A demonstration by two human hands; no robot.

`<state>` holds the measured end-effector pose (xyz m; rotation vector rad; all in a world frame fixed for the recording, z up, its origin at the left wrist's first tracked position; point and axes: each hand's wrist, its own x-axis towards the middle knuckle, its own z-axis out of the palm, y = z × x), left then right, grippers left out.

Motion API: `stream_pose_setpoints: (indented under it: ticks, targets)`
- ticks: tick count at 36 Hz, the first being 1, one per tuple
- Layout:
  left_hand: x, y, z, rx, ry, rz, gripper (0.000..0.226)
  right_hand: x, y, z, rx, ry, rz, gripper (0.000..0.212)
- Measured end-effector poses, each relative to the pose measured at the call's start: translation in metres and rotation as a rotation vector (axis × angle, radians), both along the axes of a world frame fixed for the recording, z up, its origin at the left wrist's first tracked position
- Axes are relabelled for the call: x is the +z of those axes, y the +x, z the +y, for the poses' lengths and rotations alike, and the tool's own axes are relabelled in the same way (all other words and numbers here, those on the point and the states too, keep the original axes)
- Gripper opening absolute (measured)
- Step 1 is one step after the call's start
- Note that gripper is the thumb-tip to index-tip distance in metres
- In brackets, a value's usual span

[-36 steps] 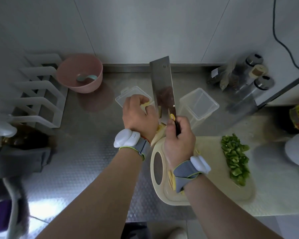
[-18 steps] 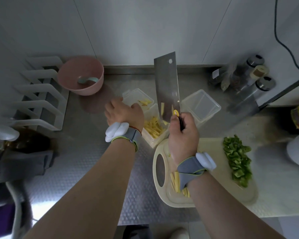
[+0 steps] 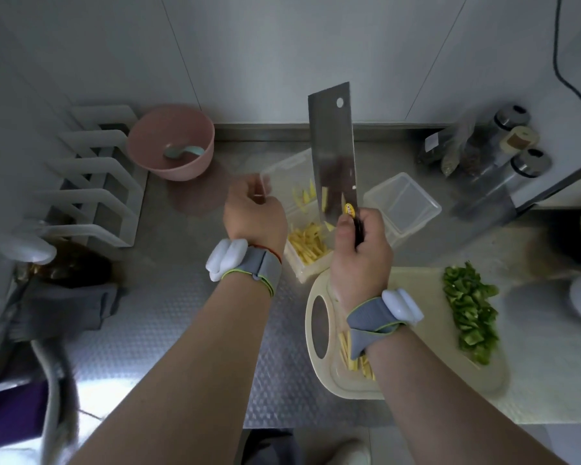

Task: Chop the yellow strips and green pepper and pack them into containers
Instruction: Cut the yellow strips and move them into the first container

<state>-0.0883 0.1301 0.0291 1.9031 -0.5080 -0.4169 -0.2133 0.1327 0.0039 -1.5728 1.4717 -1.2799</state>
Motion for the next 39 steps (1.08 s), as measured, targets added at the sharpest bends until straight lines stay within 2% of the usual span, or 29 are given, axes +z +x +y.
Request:
stream_pose_setpoints:
  ticks: [4,8,13,19,21,23,25,27,30,32,34,37,39]
  targets:
    - [-0.003,-0.011,0.011,-0.055,0.013,-0.071,0.021,0.001,-0.003,0.005,-0.041,-0.036,-0.034,0.01]
    - [-0.004,-0.014,0.016,-0.039,0.003,-0.065,0.021,-0.003,-0.004,0.009,-0.016,-0.05,-0.009,0.01]
    - [-0.001,-0.012,0.015,0.01,-0.03,-0.024,0.002,-0.009,-0.004,0.011,0.011,-0.044,0.016,0.006]
    - [0.0,0.004,0.009,0.146,-0.028,0.152,0.033,-0.012,-0.006,0.013,-0.013,0.064,-0.013,0.012]
    - [-0.001,0.008,0.008,0.161,0.04,0.173,0.029,-0.01,-0.005,0.01,-0.041,0.122,-0.058,0.014]
    - [-0.002,0.007,0.01,0.144,0.118,0.165,0.017,-0.006,-0.002,0.006,-0.042,0.244,-0.127,0.02]
    - [-0.003,0.003,0.015,0.109,0.149,0.154,0.015,0.0,0.0,0.002,-0.047,0.367,-0.219,0.025]
    - [-0.004,-0.003,0.019,0.075,0.121,0.119,0.022,0.005,0.001,-0.002,-0.042,0.448,-0.318,0.025]
    - [0.001,-0.012,0.018,-0.034,0.019,0.108,0.015,0.013,-0.001,-0.006,-0.003,0.53,-0.478,0.024]
    - [0.008,-0.017,0.012,-0.115,-0.035,0.186,0.011,0.018,-0.001,-0.007,0.051,0.565,-0.568,0.026]
    - [0.016,-0.021,0.005,-0.182,-0.09,0.375,0.014,0.021,-0.002,-0.008,0.081,0.584,-0.634,0.03]
    - [0.024,-0.024,-0.006,-0.361,-0.055,0.788,0.042,0.025,-0.002,-0.011,0.095,0.591,-0.671,0.031]
    - [0.025,-0.024,-0.01,-0.462,-0.019,0.962,0.056,0.028,-0.002,-0.014,0.097,0.597,-0.654,0.029]
